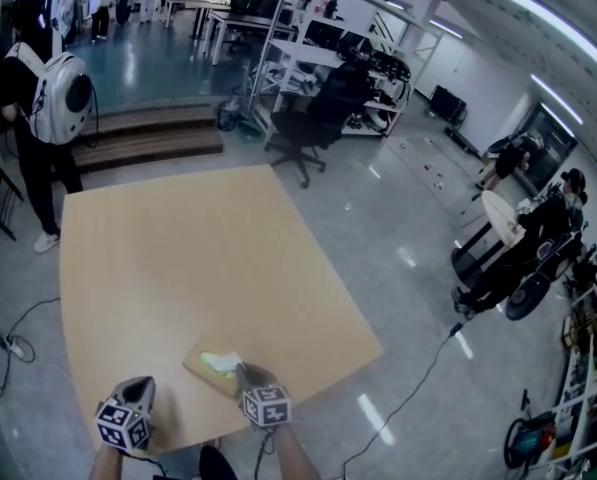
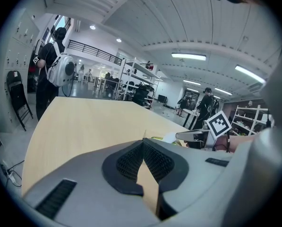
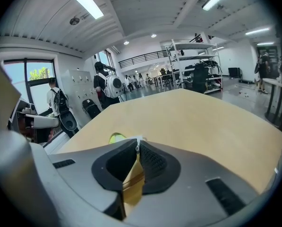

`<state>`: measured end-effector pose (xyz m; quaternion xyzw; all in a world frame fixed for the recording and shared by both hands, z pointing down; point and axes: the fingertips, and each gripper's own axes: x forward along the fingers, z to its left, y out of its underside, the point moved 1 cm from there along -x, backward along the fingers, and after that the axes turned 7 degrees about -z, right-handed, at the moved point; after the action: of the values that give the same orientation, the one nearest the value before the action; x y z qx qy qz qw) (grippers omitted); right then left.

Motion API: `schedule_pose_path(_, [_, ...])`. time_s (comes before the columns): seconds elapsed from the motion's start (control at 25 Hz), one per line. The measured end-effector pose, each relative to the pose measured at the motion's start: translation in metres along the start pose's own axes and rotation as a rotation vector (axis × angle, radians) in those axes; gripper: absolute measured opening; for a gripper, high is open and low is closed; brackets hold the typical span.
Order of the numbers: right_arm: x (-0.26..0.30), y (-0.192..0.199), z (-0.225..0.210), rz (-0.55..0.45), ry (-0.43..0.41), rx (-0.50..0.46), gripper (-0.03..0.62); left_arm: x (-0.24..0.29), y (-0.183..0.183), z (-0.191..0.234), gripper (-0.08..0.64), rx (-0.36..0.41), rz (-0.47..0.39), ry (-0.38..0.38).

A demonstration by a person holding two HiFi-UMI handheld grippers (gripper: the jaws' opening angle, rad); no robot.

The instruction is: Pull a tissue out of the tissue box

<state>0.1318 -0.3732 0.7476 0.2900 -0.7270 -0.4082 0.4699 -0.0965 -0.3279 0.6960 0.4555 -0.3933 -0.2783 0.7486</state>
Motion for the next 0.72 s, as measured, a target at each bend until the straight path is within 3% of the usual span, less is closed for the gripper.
schedule_pose_path(0.72, [0.0007, -0.0045, 0.0039, 0.006, 0.008, -0.053, 0.005, -0.0057, -0.0042, 0.0052, 0.007, -0.006, -0.016, -0.011])
